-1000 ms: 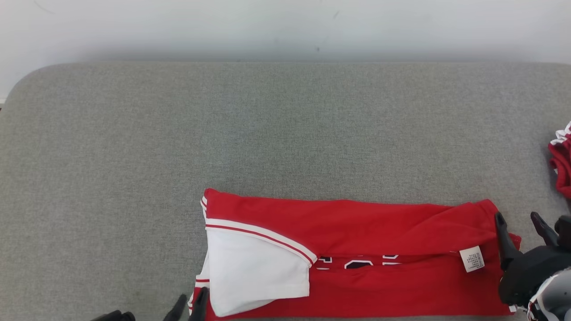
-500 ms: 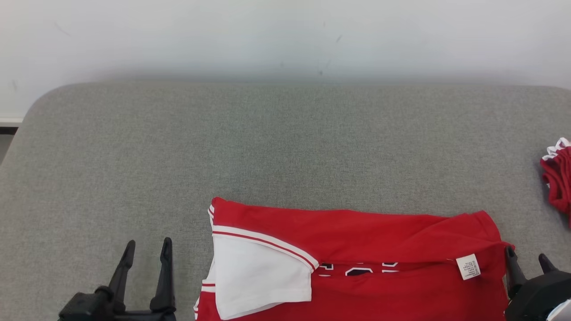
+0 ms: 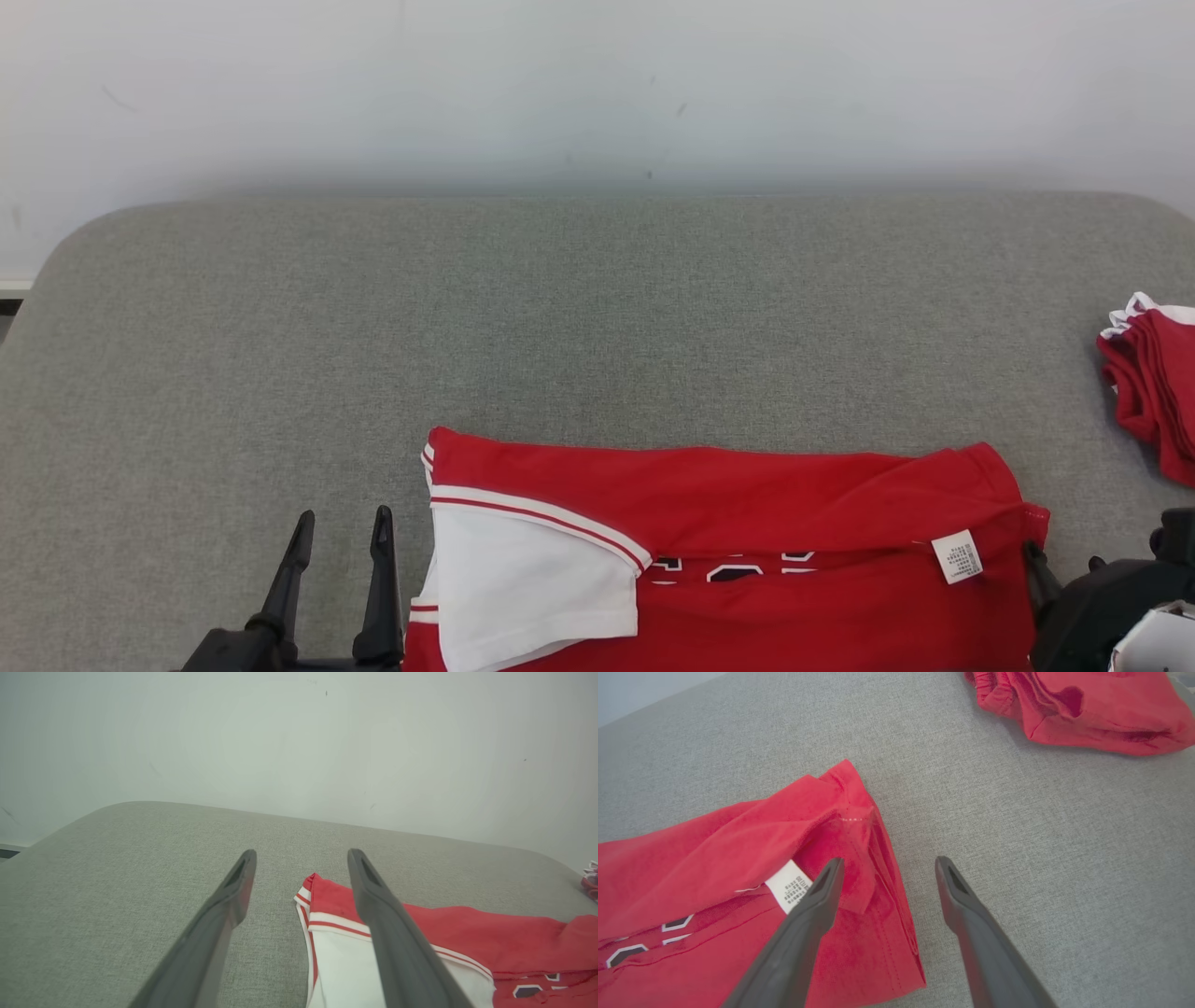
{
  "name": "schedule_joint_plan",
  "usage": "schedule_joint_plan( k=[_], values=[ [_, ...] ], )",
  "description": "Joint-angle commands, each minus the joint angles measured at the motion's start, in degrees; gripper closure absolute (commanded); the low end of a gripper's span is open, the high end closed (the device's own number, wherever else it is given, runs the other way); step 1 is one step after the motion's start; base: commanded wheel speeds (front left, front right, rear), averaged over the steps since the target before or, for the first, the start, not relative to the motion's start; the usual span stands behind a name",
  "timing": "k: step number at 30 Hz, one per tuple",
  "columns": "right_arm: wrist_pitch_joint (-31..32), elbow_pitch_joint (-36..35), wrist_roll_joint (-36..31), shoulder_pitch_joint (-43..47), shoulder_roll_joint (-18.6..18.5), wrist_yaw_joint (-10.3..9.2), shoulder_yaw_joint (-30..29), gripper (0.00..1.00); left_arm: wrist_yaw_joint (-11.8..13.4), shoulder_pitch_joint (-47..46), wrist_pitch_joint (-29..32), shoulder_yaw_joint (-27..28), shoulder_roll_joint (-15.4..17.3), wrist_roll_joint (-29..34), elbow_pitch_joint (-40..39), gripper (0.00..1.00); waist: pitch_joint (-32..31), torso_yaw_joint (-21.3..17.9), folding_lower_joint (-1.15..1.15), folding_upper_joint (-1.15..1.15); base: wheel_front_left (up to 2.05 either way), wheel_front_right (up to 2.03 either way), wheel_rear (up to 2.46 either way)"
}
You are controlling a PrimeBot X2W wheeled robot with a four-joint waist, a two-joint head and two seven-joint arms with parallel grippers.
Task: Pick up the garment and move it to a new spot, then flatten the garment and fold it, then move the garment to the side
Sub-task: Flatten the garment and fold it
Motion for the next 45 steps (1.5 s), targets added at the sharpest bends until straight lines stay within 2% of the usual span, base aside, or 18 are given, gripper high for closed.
schedule_joint_plan(
  k=[1, 8, 15, 20, 24, 27, 28, 29, 30, 35, 45],
  values=[
    [0.99, 0.83, -1.56, -1.28, 0.15, -0.16, 0.12, 0.00, -0.82, 0.64, -0.15, 0.85, -0.92, 1.19, 0.59, 0.00, 0.17, -0.17, 0.00, 0.00, 0.00, 0.00, 0.00],
    [3.77, 4.46, -5.57, -4.36, 0.15, -0.16, 0.84, 0.00, -2.97, 0.36, -0.15, 3.04, -2.78, 3.56, 2.56, 0.00, 1.06, 0.33, 0.00, 0.00, 0.00, 0.00, 0.00],
    [4.82, 8.79, -10.32, -7.35, 0.14, -0.16, 0.15, 0.00, -3.94, -0.97, -0.16, 4.08, -3.81, 4.96, 4.15, 0.00, 2.97, 1.37, 0.00, 0.00, 0.00, 0.00, 0.00],
    [4.81, 11.86, -11.93, -9.64, 0.09, -0.16, 0.14, 0.00, -4.56, -1.90, -0.16, 4.81, -4.34, 5.59, 5.07, 0.00, 4.53, 1.93, 0.00, 0.00, 0.00, 0.00, 0.00],
    [7.17, 14.82, -12.98, -10.50, -0.34, -0.17, 0.32, 0.00, -5.27, -2.49, -0.16, 5.28, -4.74, 5.92, 5.52, 0.00, 5.35, 2.36, 0.00, 0.00, 0.00, 0.00, 0.00],
    [8.00, 15.99, -11.91, -11.05, -0.27, -0.16, 1.31, 0.00, -5.47, -2.59, -0.16, 5.72, -4.98, 6.15, 5.84, 0.00, 5.75, 2.42, 0.00, 0.00, 0.00, 0.00, 0.00],
    [8.10, 16.28, -11.53, -11.27, -0.21, -0.16, 1.73, 0.25, -5.55, -2.66, -0.16, 5.88, -5.06, 6.23, 5.94, 0.00, 5.90, 2.39, 0.00, 0.00, 0.00, 0.00, 0.00],
    [8.16, 16.41, -11.32, -11.46, -0.18, -0.16, 1.99, 0.58, -5.67, -2.75, -0.16, 6.02, -5.13, 6.31, 6.02, 0.00, 6.01, 2.34, 0.00, 0.00, 0.00, 0.00, 0.00],
    [8.25, 16.54, -10.97, -11.54, -0.13, -0.16, 2.28, 1.00, -5.79, -2.85, -0.16, 6.15, -5.15, 6.40, 6.09, 0.00, 6.11, 2.29, 0.00, 0.00, 0.00, 0.00, 0.00],
    [4.80, 14.66, -10.30, -13.18, -0.31, -0.19, -0.58, 1.00, -6.03, -2.94, -0.16, 6.74, -5.43, 6.78, 6.40, 0.00, 6.60, 1.49, 0.00, 0.00, 0.00, 0.00, 0.00],
    [-0.62, 7.66, -17.60, -15.03, -0.16, -0.18, -12.58, 1.00, -6.59, -3.27, -0.16, 7.15, -5.87, 7.57, 6.91, 0.00, 6.72, -0.15, 0.00, 0.00, 0.00, 0.00, 0.00]
  ],
)
